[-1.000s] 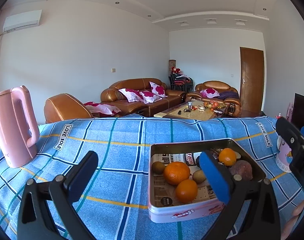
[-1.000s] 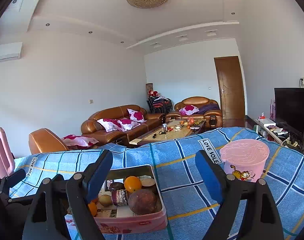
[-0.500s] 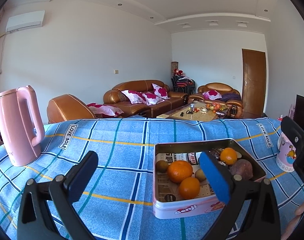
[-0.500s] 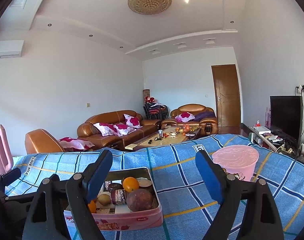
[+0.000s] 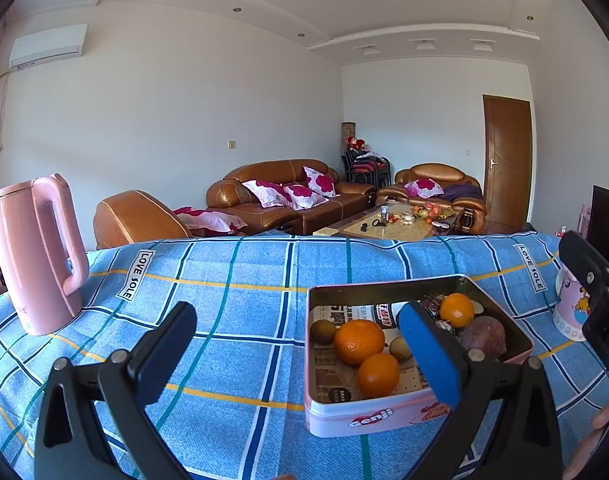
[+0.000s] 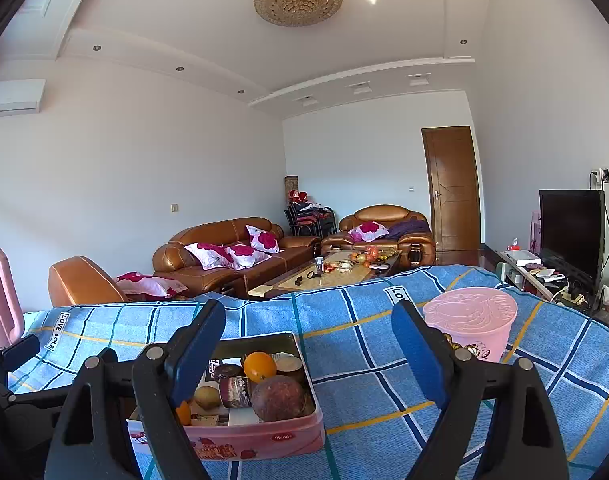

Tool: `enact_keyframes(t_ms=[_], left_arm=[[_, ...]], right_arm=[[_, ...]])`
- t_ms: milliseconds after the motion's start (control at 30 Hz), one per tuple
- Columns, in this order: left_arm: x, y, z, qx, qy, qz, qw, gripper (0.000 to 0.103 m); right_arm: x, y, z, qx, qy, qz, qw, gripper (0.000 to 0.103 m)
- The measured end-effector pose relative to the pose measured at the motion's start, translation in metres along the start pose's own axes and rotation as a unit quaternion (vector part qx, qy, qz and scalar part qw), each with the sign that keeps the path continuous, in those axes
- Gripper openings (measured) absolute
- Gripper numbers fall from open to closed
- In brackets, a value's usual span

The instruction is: Organize fruits

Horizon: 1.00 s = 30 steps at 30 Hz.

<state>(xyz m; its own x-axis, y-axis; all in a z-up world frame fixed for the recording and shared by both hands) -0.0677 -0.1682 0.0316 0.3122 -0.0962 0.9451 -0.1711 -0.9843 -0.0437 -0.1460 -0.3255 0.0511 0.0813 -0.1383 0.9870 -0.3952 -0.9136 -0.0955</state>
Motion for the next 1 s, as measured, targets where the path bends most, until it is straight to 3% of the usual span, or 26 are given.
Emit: enact_keyframes(t_ms=[567, 833, 1000], left_arm=[[-0.0009, 0.0029, 0.0021, 0.003, -0.007, 0.009, 0.9999, 0.103], [-0.0012, 0.0072, 0.0000, -0.030, -0.006, 0.010, 0.9995, 0.103], [0.0002, 0.0089, 0.0011, -0.028, -0.008, 0.008, 0.9995, 0.103]], right_arm=[[-0.0001, 0.0011, 0.0026, -0.003, -0.003, 0.000, 1.000, 0.087], [-0.0005, 0.0015, 0.0027, -0.003, -0.005, 0.001, 1.000, 0.087], [-0.0014, 0.0027, 0.0034, -0.006, -0.010, 0.002, 1.000, 0.087]])
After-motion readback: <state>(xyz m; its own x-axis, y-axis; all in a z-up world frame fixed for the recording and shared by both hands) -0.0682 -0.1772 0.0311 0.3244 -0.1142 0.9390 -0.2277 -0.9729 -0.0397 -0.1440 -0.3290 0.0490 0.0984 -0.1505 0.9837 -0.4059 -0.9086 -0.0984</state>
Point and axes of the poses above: each gripper's, at about its wrist camera, not at the fingertips, and z roughly the way its jaws point, y to its right, x to its top, the point moved 1 cm from there along z, roughly the way its jaws point, and after that the axes turned 1 degree about z, right-handed, at the moved point
